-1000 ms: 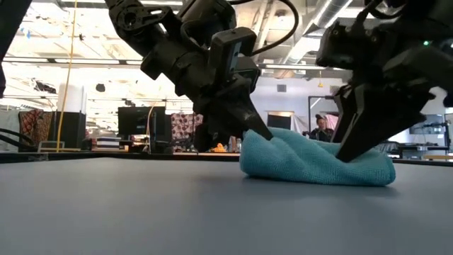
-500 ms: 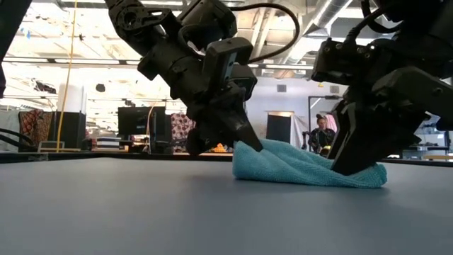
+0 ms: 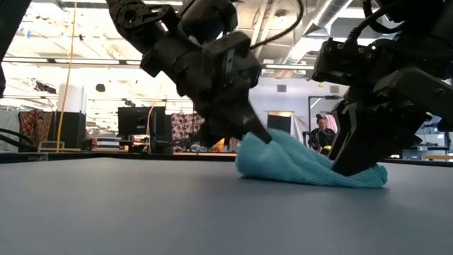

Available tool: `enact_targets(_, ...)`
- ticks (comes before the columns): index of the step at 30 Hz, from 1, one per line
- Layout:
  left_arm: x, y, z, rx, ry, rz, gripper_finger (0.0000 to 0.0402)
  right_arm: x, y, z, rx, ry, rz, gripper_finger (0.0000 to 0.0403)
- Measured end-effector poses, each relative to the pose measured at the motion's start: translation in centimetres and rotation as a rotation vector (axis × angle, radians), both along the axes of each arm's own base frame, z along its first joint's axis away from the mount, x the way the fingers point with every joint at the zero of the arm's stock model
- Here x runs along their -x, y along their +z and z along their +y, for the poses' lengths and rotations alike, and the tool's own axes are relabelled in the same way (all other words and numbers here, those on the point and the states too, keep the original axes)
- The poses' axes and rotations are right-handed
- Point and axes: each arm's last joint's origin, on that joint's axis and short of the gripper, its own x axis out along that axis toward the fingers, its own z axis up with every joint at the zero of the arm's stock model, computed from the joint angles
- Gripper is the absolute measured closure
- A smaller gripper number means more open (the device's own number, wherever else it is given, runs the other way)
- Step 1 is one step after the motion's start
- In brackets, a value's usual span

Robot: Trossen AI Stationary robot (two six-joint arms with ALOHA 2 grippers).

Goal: Roll towel
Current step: Roll the blue microfiber towel

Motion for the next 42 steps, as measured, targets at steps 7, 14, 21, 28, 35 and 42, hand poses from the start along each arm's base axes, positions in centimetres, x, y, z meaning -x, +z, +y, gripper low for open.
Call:
enact_targets(7,-1.3,2.3,-1.9,-0.042,-0.206,-0.123,0.0320,0.0,0.0,0.0,-0.013,-0.015,0.000,0.0212)
enact_targets(14,-1.5,2.9,-1.9,-0.104,-0.223,-0.055,0.0215,0.0,0.0,0.0,-0.014,-0.018,0.001,0.0212)
enact_targets(21,-2.1,6.2,-3.8,-0.341,-0.377,-0.046,0.0180,0.1,-0.1,0.0,-0.007,-0.021,0.004,0.0212)
enact_targets(28,-2.6,9.7,-6.2,-0.582,-0.487,-0.098,0.0180,0.1,-0.1,-0.2,0.007,-0.029,0.005,0.0212)
enact_targets(35,-2.0,9.1,-6.8,-0.537,-0.567,-0.043,0.0180,0.1,-0.1,-0.2,0.002,-0.047,-0.001,0.0212)
enact_targets(42,-2.7,6.3,-7.4,-0.429,-0.646,0.013,0.0180,0.1,-0.1,-0.2,-0.001,-0.064,-0.002,0.0212)
